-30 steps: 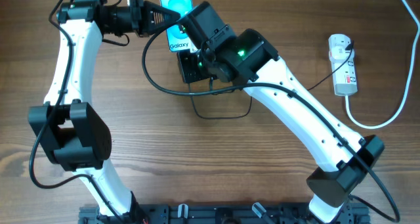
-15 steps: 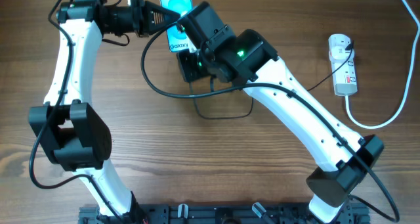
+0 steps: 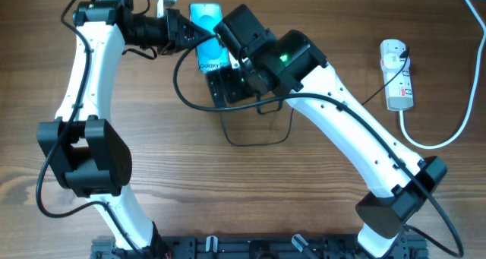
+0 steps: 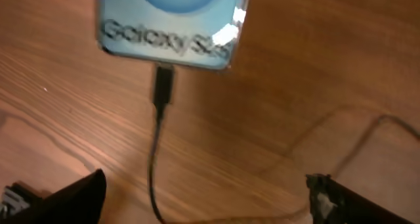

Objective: Plug charger to phone and switch on socket
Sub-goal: 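Lower the plugged-in phone flat onto the table with both grippers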

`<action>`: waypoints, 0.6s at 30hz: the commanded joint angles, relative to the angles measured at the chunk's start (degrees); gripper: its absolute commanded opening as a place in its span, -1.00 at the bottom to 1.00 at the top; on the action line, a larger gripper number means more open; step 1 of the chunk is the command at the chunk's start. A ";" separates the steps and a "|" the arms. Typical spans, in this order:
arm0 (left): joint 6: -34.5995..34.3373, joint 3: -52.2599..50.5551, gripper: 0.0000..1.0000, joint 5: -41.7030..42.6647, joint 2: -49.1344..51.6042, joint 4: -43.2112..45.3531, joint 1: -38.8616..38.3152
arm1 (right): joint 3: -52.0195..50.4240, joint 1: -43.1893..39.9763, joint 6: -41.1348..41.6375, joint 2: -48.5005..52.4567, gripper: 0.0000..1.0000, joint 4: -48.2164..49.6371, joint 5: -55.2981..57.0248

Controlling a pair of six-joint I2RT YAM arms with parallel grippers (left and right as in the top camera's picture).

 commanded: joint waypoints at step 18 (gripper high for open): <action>-3.15 -5.33 -0.92 -15.28 16.81 6.82 -14.51 | 0.87 -21.24 2.34 -1.88 0.99 -14.47 -1.99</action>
